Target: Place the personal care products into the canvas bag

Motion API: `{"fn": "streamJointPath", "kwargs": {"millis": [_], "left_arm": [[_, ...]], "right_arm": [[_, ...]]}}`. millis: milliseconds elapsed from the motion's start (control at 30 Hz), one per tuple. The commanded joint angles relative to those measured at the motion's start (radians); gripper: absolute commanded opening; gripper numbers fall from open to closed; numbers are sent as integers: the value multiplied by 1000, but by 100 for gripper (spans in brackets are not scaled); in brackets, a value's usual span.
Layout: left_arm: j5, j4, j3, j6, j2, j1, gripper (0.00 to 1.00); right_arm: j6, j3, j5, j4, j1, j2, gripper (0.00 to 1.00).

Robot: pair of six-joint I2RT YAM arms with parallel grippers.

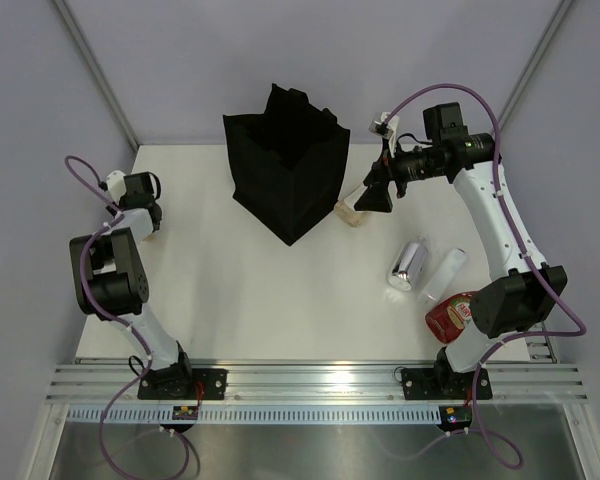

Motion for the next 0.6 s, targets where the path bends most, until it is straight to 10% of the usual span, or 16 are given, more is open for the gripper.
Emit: {"fn": "streamJointPath", "kwargs": {"millis": [0,567], "left_arm": [[159,151,-59,63,-100,-9,0],[681,481,-282,146,-259,-118,0]], "right_arm": [[9,19,3,-2,-8,-1,100],[16,-87,-23,62,-14,-58,99]]}}
